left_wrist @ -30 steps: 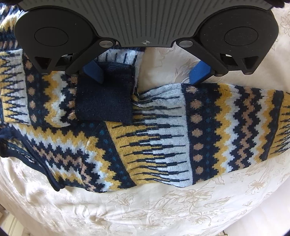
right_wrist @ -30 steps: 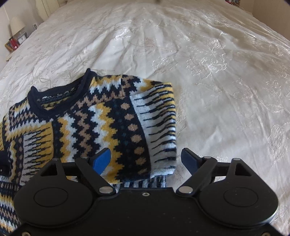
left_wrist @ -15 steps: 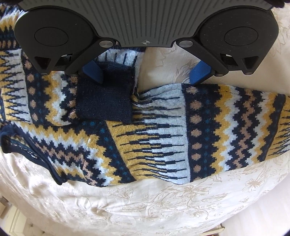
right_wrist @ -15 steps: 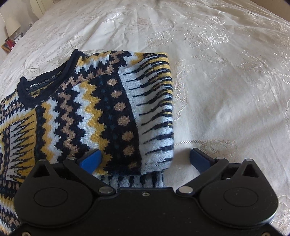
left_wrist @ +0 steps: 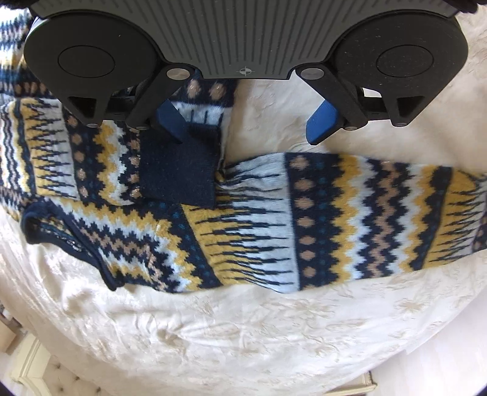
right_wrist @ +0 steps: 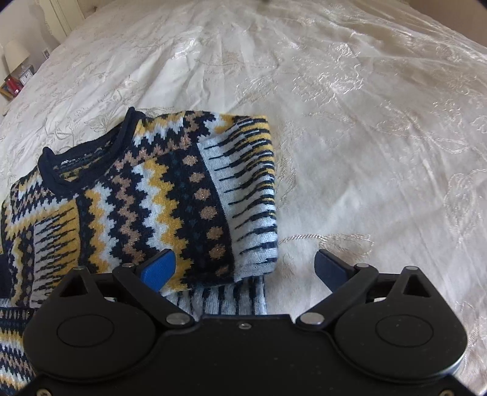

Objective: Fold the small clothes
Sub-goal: 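Withdraw the right tool while moving the left tool toward the other sleeve cuff, then grasp the navy cuff of the other sleeve with the left tool and lift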

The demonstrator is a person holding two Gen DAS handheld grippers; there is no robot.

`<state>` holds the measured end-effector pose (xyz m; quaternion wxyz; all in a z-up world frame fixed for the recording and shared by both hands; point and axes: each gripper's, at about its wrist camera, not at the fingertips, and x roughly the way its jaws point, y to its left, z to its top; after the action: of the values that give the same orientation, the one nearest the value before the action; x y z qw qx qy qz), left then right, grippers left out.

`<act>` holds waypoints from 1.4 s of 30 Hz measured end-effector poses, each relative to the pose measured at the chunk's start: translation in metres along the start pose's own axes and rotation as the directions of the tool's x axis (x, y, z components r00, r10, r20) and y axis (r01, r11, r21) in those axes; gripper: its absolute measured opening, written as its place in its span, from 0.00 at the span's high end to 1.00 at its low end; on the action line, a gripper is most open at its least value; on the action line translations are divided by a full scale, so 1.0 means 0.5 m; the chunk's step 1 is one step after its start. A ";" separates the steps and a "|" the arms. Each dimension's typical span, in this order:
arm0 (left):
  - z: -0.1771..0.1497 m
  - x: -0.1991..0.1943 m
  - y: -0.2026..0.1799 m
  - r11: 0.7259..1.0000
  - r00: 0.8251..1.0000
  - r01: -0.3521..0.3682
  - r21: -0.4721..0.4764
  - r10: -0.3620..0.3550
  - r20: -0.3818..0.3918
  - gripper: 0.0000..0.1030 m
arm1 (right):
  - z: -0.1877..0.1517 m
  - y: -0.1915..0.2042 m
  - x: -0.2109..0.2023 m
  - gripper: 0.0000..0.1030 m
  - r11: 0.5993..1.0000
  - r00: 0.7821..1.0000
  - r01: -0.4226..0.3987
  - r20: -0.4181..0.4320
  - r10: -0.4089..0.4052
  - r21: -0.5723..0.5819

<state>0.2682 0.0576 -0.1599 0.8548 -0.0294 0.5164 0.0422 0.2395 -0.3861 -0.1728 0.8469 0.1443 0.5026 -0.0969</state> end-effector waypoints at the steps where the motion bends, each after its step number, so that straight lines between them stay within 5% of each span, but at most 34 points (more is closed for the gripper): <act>1: -0.004 -0.012 0.007 1.000 1.000 -0.003 -0.002 0.003 0.008 0.17 | -0.004 0.003 -0.015 0.05 1.000 1.000 -0.001 0.011 0.001 -0.001; 22: -0.071 -0.154 0.348 0.980 0.992 -0.087 -0.179 0.102 0.079 0.17 | -0.182 0.246 -0.229 0.05 0.968 0.978 -0.188 0.061 0.201 -0.168; 42: 0.062 -0.108 0.607 0.914 0.981 -0.075 -0.398 0.139 0.134 0.17 | -0.263 0.394 -0.285 0.05 0.965 0.978 -0.178 0.076 0.196 -0.193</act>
<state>0.2395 0.3601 -0.0994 0.8665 -0.1675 0.4285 0.1934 0.1242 -0.1531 -0.0781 0.8848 0.1070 0.4528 0.0239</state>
